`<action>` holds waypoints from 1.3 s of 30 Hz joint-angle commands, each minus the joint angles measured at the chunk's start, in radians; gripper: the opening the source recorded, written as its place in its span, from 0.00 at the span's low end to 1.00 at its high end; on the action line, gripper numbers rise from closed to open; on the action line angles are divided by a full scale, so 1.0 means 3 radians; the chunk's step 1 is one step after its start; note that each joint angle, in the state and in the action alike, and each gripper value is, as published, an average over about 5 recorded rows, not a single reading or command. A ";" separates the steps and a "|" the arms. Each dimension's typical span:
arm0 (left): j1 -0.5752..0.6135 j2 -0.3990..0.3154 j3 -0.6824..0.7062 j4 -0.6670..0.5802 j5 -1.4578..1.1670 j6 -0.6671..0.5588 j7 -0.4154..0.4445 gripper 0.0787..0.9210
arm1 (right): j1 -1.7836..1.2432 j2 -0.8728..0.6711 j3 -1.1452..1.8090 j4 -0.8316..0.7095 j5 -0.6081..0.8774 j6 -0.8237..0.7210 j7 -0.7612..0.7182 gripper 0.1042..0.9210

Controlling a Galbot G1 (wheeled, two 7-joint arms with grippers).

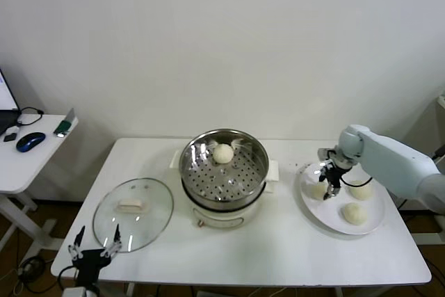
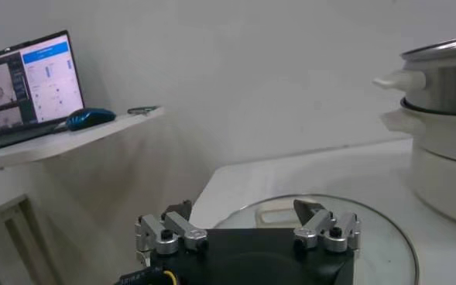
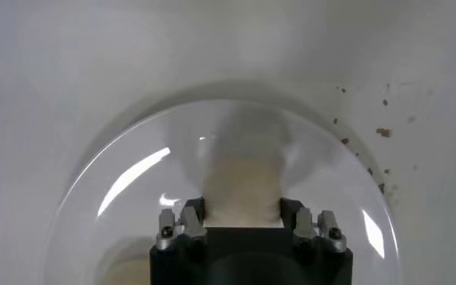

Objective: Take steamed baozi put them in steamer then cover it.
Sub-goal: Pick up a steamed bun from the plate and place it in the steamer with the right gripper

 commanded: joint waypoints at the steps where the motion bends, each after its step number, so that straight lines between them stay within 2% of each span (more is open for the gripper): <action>1: 0.0023 0.0019 0.0024 -0.0016 0.0008 0.0004 0.0012 0.88 | 0.0720 0.0080 -0.0644 -0.0004 0.0621 0.0028 -0.0004 0.64; 5: 0.0041 0.0058 0.0062 -0.0030 0.0027 -0.0007 0.0022 0.88 | 0.1414 0.0279 -0.1200 -0.0004 0.1270 -0.0004 -0.0031 0.64; 10: 0.0039 0.0044 0.0117 -0.0076 0.0056 0.0002 0.0020 0.88 | 0.1950 0.0501 -0.1502 0.0149 0.1844 -0.0181 -0.0065 0.65; 15: 0.0074 0.0055 0.0208 -0.0173 0.0107 0.0002 0.0029 0.88 | 0.2440 0.1018 -0.1908 0.0605 0.2831 -0.0518 0.0091 0.65; 16: 0.0080 0.0054 0.0217 -0.0187 0.0108 0.0000 0.0029 0.88 | 0.2476 0.1091 -0.1953 0.0654 0.2899 -0.0538 0.0114 0.65; 25: 0.0099 0.0047 0.0268 -0.0242 0.0110 -0.0025 0.0029 0.88 | 0.2471 0.1670 -0.2027 0.0797 0.3254 -0.0649 0.0296 0.64; 39: 0.0090 0.0064 0.0212 -0.0222 0.0089 -0.0028 0.0025 0.88 | 0.1785 0.2176 -0.1988 0.0574 0.3030 -0.0722 0.0519 0.64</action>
